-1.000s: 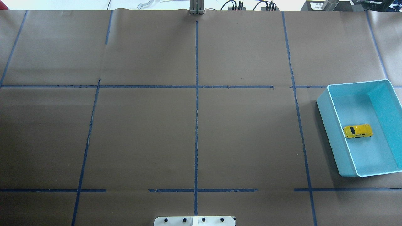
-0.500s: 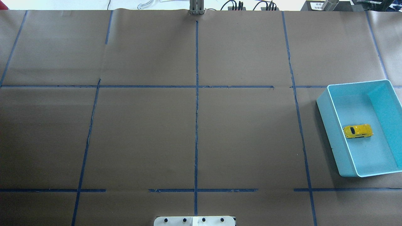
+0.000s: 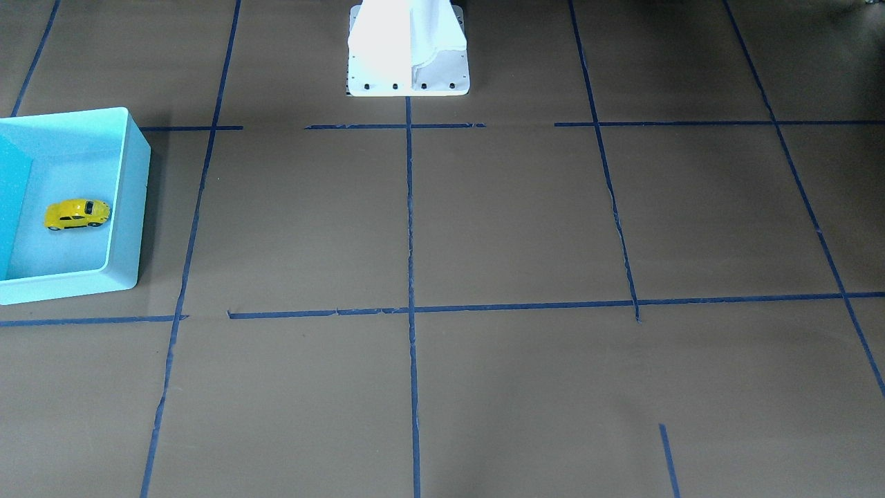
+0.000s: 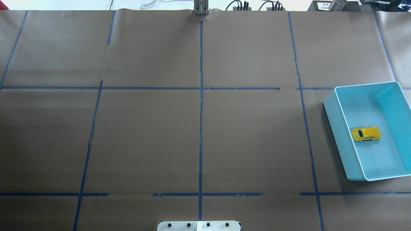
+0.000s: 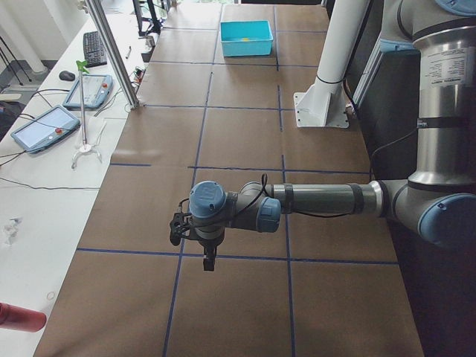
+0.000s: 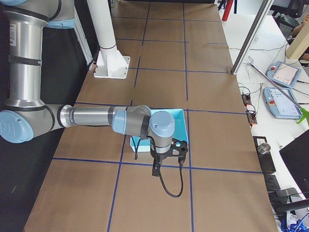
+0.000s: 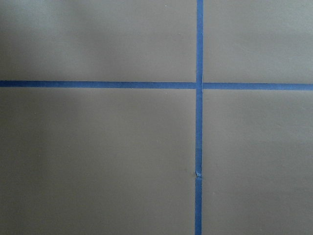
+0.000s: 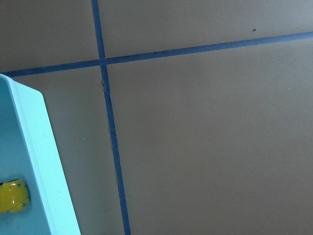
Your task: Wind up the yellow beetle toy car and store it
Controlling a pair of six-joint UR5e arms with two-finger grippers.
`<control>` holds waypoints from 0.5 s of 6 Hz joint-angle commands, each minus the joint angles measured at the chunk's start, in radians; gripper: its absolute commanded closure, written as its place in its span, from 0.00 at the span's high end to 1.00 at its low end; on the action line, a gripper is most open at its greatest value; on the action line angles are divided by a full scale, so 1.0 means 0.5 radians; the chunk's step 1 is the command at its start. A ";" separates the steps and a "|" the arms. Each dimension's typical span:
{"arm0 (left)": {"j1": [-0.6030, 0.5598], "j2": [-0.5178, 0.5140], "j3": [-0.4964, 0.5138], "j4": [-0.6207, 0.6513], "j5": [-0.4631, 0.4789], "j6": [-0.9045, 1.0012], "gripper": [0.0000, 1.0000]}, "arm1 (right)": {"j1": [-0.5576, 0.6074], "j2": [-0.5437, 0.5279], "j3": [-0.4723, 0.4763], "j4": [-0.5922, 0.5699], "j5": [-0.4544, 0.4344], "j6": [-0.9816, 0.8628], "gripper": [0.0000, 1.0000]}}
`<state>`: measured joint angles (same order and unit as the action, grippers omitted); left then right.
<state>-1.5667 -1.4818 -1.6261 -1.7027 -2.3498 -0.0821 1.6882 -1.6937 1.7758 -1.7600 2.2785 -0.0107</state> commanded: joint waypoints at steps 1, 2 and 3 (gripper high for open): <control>0.001 -0.003 0.000 0.000 0.002 0.002 1.00 | -0.002 0.006 0.016 0.004 0.014 0.003 1.00; 0.001 -0.003 0.003 0.000 -0.001 0.002 1.00 | -0.005 0.003 0.053 0.074 0.011 0.000 1.00; 0.001 -0.003 0.003 0.000 0.002 0.002 1.00 | -0.005 0.003 0.059 0.081 0.017 0.000 1.00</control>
<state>-1.5663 -1.4832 -1.6252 -1.7027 -2.3493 -0.0813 1.6863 -1.6917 1.7984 -1.7306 2.2851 -0.0104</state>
